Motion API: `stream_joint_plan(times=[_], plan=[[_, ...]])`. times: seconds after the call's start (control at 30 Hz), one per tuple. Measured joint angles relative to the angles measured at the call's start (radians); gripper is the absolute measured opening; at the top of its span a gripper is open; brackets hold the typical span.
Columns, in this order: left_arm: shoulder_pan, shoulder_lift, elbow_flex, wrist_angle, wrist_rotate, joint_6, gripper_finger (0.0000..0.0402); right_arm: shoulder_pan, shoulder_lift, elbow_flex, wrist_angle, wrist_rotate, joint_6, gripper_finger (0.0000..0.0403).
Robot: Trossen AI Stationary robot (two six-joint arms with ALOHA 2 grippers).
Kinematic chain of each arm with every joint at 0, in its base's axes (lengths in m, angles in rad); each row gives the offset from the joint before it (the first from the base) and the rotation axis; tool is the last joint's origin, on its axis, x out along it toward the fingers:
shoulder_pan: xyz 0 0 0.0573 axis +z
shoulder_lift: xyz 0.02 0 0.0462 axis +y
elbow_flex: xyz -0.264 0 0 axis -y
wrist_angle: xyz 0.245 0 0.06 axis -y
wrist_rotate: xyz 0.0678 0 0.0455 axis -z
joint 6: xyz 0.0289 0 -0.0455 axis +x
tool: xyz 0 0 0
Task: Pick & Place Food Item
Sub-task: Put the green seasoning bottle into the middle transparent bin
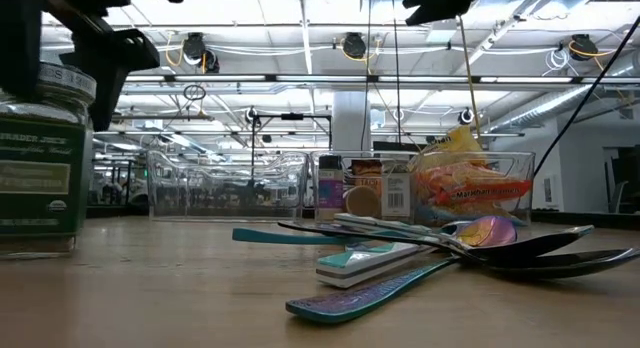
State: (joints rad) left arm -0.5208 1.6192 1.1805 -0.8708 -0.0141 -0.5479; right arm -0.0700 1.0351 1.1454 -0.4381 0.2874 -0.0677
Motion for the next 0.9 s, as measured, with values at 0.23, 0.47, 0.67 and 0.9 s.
stream_joint_plan(times=[0.23, 0.47, 0.67, 0.9], plan=[[0.045, -0.004, 0.008, -0.001, 0.115, 0.022, 0.0208, 0.0, -0.002, 0.0, -0.017, 0.0, 0.002, 0.0357], [0.145, -0.011, 0.187, -0.127, 0.09, 0.201, 0.0208, 0.0, -0.005, 0.001, -0.015, 0.0, 0.021, 0.0357], [0.268, -0.012, 0.472, -0.247, -0.043, 0.451, 0.0208, 0.0, -0.031, 0.001, -0.025, 0.0, 0.029, 0.0357], [0.481, -0.013, 0.671, -0.232, -0.074, 0.694, 0.0208, 0.0, -0.085, 0.001, -0.035, 0.0, 0.029, 0.0357]])
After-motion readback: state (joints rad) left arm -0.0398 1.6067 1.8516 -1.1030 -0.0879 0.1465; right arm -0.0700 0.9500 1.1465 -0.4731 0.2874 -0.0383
